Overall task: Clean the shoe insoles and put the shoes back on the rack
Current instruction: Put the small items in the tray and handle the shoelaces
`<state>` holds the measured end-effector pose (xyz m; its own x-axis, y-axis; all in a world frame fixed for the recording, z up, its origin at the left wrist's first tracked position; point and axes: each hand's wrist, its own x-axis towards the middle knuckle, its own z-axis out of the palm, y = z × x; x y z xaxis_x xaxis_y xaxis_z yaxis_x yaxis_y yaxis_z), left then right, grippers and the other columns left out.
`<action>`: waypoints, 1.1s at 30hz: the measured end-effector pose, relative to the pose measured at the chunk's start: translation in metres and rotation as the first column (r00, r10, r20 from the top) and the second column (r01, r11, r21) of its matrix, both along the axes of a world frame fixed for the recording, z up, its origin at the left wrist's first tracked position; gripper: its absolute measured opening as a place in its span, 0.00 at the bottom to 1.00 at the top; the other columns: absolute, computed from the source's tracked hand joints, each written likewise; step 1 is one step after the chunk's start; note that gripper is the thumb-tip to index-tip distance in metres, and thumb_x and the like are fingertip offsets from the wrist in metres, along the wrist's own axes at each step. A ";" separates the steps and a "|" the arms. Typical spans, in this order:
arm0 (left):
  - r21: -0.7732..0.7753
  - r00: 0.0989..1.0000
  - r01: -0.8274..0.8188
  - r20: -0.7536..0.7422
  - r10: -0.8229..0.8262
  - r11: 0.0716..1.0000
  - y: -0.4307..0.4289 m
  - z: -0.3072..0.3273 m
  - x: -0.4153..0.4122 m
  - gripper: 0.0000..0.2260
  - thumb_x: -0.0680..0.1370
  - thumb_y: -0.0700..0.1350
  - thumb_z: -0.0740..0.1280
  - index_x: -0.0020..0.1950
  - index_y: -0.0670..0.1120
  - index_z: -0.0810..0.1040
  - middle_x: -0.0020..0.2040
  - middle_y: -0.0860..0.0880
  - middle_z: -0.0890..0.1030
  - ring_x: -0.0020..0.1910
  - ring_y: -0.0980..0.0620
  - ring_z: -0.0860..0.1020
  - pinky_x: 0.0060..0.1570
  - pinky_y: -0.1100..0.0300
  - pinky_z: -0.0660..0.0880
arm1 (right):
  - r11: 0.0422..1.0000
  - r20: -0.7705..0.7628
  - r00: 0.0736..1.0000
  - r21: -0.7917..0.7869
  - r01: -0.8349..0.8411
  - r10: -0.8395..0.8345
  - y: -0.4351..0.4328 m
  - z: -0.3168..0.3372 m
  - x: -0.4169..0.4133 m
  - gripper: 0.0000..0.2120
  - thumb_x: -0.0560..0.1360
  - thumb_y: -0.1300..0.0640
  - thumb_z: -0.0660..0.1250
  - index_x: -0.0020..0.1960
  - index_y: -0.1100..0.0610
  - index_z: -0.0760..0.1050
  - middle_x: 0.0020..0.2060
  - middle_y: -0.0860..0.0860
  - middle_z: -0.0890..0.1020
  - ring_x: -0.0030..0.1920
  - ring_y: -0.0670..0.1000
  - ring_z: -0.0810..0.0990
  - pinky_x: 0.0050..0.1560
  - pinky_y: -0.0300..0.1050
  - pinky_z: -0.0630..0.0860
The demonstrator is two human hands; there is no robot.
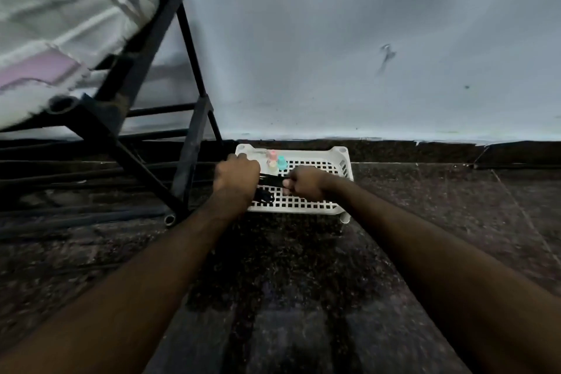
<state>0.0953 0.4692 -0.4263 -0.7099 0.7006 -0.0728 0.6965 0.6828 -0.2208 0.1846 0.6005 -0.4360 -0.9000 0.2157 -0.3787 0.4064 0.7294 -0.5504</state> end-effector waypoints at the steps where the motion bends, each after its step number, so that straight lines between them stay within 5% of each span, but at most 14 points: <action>1: -0.001 0.999 -0.039 0.016 0.039 0.999 0.001 -0.006 -0.004 0.11 0.81 0.44 0.61 0.62 0.45 0.75 0.62 0.44 0.75 0.62 0.44 0.73 0.51 0.53 0.73 | 0.998 -0.004 1.000 -0.052 0.020 -0.020 -0.001 -0.008 -0.006 0.14 0.82 0.58 0.57 0.48 0.63 0.79 0.36 0.51 0.77 0.36 0.49 0.73 0.34 0.40 0.67; 6: 0.236 0.936 -0.297 0.262 0.234 0.925 0.005 -0.023 -0.001 0.12 0.80 0.50 0.61 0.56 0.43 0.79 0.56 0.43 0.80 0.58 0.41 0.78 0.50 0.54 0.73 | 0.825 -0.132 0.923 -0.508 0.250 -0.361 -0.003 -0.014 -0.014 0.17 0.84 0.58 0.52 0.39 0.56 0.71 0.31 0.49 0.71 0.31 0.45 0.67 0.32 0.39 0.66; 8: 0.363 0.786 -0.527 0.551 0.278 0.769 0.009 -0.033 0.001 0.15 0.80 0.52 0.61 0.52 0.41 0.80 0.52 0.41 0.82 0.54 0.39 0.79 0.48 0.54 0.74 | 0.736 -0.132 0.877 -0.609 0.296 -0.462 -0.008 -0.014 -0.012 0.17 0.84 0.57 0.51 0.40 0.55 0.70 0.32 0.48 0.71 0.31 0.45 0.68 0.34 0.39 0.67; 10: 0.448 0.636 -0.675 0.756 0.156 0.586 0.012 -0.041 0.007 0.16 0.80 0.50 0.61 0.46 0.40 0.81 0.47 0.39 0.83 0.49 0.39 0.80 0.43 0.54 0.74 | 0.689 -0.135 0.849 -0.655 0.310 -0.511 -0.017 -0.014 -0.012 0.16 0.84 0.57 0.51 0.40 0.55 0.70 0.32 0.49 0.73 0.31 0.45 0.69 0.34 0.40 0.68; 15: 0.472 0.452 -0.855 0.881 -0.139 0.214 0.012 -0.039 0.025 0.18 0.83 0.41 0.56 0.33 0.46 0.72 0.29 0.50 0.72 0.27 0.53 0.67 0.18 0.70 0.59 | 0.673 -0.200 0.816 -0.685 0.279 -0.542 -0.037 -0.008 -0.020 0.16 0.83 0.59 0.51 0.40 0.55 0.70 0.31 0.50 0.73 0.24 0.40 0.71 0.31 0.38 0.67; 18: 0.469 0.450 -0.878 0.877 -0.171 0.096 0.008 -0.042 0.021 0.18 0.83 0.42 0.57 0.34 0.46 0.73 0.31 0.48 0.73 0.28 0.52 0.68 0.24 0.66 0.63 | 0.708 -0.216 0.837 -0.659 0.255 -0.503 -0.040 -0.008 -0.024 0.17 0.83 0.59 0.51 0.39 0.55 0.71 0.30 0.49 0.72 0.27 0.44 0.69 0.31 0.39 0.66; 20: 0.521 0.523 -0.836 0.851 -0.036 0.172 0.005 -0.043 0.013 0.15 0.82 0.46 0.58 0.41 0.44 0.79 0.38 0.43 0.79 0.38 0.46 0.77 0.37 0.59 0.72 | 0.795 -0.251 0.853 -0.545 0.266 -0.457 -0.034 -0.014 -0.025 0.17 0.83 0.59 0.52 0.37 0.55 0.72 0.30 0.50 0.73 0.29 0.47 0.69 0.32 0.41 0.66; 23: 0.456 0.805 -0.566 0.485 0.341 0.687 -0.007 -0.040 -0.006 0.14 0.81 0.50 0.60 0.55 0.43 0.80 0.55 0.41 0.80 0.56 0.40 0.78 0.52 0.52 0.74 | 0.954 -0.207 0.939 -0.184 0.238 -0.275 -0.023 -0.030 -0.022 0.15 0.81 0.58 0.56 0.43 0.61 0.77 0.37 0.55 0.77 0.39 0.53 0.74 0.39 0.43 0.67; 25: 0.283 0.940 -0.328 0.198 0.280 0.901 -0.012 -0.040 -0.014 0.13 0.81 0.49 0.60 0.58 0.44 0.79 0.59 0.43 0.77 0.60 0.42 0.75 0.51 0.51 0.73 | 0.986 -0.126 0.978 -0.015 0.164 -0.165 -0.021 -0.042 -0.020 0.14 0.81 0.57 0.57 0.52 0.65 0.78 0.44 0.58 0.79 0.46 0.56 0.77 0.44 0.44 0.68; 28: 0.136 0.983 -0.184 0.006 0.185 0.973 -0.010 -0.048 -0.017 0.10 0.81 0.45 0.62 0.60 0.46 0.78 0.61 0.44 0.75 0.61 0.44 0.73 0.49 0.52 0.74 | 0.991 -0.052 0.994 0.082 0.101 -0.097 -0.022 -0.054 -0.024 0.14 0.81 0.57 0.58 0.55 0.64 0.77 0.53 0.60 0.81 0.54 0.60 0.78 0.51 0.45 0.71; 33: 0.088 0.984 -0.095 -0.144 0.107 0.992 -0.015 -0.068 -0.013 0.07 0.76 0.45 0.66 0.53 0.49 0.80 0.55 0.48 0.78 0.55 0.46 0.75 0.47 0.54 0.73 | 0.970 -0.046 0.999 0.241 0.030 -0.019 -0.022 -0.065 -0.027 0.15 0.81 0.53 0.59 0.56 0.63 0.77 0.53 0.61 0.79 0.55 0.60 0.77 0.53 0.48 0.72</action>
